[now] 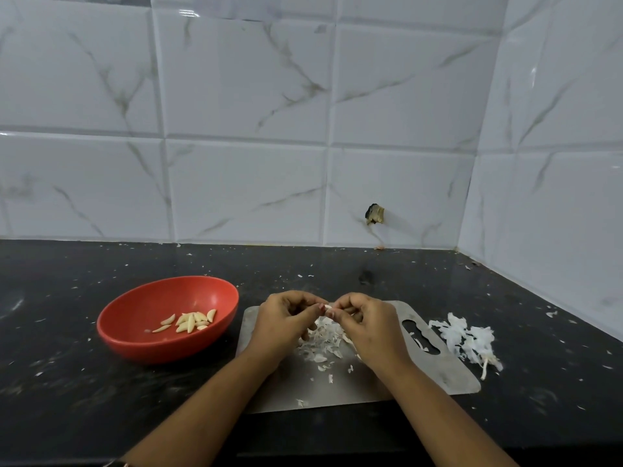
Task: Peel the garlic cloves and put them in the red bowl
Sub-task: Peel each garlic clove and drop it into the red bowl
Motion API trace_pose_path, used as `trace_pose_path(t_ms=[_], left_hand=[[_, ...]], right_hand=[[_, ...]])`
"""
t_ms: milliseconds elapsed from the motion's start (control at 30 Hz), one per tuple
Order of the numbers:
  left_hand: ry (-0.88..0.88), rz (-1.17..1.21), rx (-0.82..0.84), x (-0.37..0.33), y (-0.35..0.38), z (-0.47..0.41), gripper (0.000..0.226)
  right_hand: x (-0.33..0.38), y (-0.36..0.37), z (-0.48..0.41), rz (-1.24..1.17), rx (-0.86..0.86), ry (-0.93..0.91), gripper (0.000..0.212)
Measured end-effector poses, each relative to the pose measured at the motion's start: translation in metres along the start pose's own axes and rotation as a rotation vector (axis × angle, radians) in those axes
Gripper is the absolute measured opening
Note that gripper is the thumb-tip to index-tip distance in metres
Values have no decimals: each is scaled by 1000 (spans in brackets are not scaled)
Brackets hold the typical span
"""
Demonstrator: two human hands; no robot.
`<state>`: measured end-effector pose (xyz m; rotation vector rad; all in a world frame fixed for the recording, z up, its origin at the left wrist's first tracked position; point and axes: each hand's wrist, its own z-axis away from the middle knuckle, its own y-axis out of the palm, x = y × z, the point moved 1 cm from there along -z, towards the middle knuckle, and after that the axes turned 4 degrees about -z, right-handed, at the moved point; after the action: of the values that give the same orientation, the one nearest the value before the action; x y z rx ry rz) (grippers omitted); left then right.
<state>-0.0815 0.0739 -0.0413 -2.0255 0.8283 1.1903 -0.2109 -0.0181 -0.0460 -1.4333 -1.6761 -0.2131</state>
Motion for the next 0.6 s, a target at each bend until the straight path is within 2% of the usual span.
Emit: trace_pose_path(t_ms=[100,400,600], left_hand=[[-25,39,13,-1,0,0,6],[-52,68,38,-7,-2,2,4],[-91,93,86,-5,-5,1,8]], right_hand=[[1,-1,1,10,4,-8,4],[10,-3,4,-153,52,-1,2],[11,-4,4,-201,72,1,9]])
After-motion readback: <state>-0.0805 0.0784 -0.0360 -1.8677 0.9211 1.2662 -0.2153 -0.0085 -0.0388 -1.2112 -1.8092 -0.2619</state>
